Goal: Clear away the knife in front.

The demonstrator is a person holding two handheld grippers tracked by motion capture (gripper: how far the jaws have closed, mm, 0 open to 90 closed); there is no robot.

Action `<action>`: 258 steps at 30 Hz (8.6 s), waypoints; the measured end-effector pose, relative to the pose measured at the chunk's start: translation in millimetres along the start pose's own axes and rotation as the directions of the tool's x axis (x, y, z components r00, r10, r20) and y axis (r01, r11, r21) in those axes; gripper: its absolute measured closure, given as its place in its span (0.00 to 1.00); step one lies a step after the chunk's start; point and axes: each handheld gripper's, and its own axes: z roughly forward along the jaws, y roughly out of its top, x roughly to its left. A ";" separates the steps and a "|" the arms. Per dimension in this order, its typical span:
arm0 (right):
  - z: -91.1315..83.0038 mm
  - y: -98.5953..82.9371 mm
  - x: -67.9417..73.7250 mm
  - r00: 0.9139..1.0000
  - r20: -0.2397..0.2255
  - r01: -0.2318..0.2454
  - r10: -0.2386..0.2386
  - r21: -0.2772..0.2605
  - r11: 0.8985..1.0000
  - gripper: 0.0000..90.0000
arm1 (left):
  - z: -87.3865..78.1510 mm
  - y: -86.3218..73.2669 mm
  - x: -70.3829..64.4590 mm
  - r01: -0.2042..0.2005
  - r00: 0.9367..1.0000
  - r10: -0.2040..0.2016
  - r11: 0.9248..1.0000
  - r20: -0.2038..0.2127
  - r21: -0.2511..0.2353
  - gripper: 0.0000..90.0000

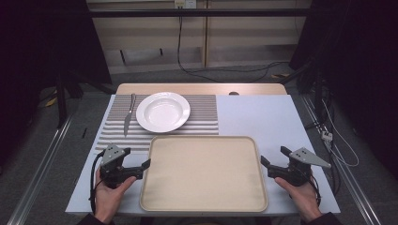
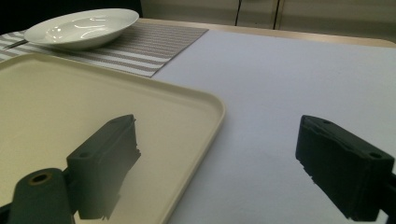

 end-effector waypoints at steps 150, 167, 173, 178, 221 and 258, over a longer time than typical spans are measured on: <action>11.2 -1.1 -1.7 0.999 -0.035 -0.022 0.024 0.050 0.998 0.13 | 189.1 103.6 191.3 0.229 0.942 -0.093 0.882 -0.324 0.412 0.89; 11.0 -1.0 -1.8 0.999 -0.030 -0.020 0.021 0.047 0.999 0.13 | 177.0 109.1 188.1 0.203 0.960 -0.090 0.875 -0.264 0.439 0.89; 10.9 -0.9 -1.5 0.999 -0.030 -0.019 0.021 0.048 0.999 0.13 | 168.9 113.7 185.0 0.186 0.966 -0.082 0.881 -0.247 0.435 0.89; 11.2 -0.9 -1.4 0.999 -0.031 -0.020 0.022 0.049 0.999 0.13 | 162.2 119.3 178.3 0.157 0.971 -0.060 0.891 -0.231 0.426 0.89; 11.1 0.1 0.9 0.999 -0.034 -0.008 0.010 0.050 0.999 0.13 | 107.5 132.7 114.6 0.033 0.994 0.006 0.935 -0.108 0.354 0.89; 10.4 1.1 2.8 0.999 -0.040 0.001 0.001 0.043 0.999 0.13 | 80.9 120.1 32.9 -0.082 0.997 0.079 0.935 0.021 0.346 0.89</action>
